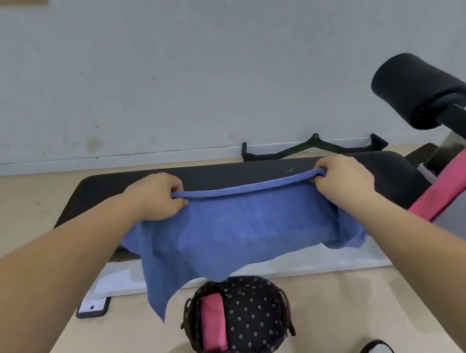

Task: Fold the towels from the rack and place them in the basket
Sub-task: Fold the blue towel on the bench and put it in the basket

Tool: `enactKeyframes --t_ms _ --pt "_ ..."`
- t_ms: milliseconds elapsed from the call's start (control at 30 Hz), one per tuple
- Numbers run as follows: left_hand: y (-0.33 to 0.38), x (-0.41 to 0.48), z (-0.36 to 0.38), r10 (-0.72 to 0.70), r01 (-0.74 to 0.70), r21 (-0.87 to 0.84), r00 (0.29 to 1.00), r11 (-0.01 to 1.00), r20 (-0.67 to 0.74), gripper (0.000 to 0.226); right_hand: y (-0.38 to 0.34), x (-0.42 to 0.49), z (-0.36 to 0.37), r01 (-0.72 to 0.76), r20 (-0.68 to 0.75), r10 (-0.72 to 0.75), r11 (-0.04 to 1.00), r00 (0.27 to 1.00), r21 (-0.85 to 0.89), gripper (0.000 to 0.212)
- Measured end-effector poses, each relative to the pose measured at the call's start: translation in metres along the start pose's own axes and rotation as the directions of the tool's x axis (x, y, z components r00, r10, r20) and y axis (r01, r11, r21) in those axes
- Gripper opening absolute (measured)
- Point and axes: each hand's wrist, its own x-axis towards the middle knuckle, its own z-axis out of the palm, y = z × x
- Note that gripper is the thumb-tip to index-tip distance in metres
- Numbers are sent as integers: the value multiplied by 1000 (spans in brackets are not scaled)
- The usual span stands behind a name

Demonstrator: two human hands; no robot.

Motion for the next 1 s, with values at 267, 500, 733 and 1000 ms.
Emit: enactKeyframes --t_ms 267,500,733,1000 --pt "-27 83 18 -26 11 -146 994 989 -102 13 16 85 40 -11 23 20 931 1000 -364 15" --pt "-44 100 27 -135 110 -157 979 981 -156 28 -60 80 62 319 55 -321 882 946 -347 36" --pt "-81 79 -8 -148 175 -209 979 962 142 16 -154 57 102 447 220 -429 894 876 -39 26" --pt "-130 78 -7 -237 234 -331 971 914 33 8 -176 77 109 299 187 -292 954 938 -10 9"
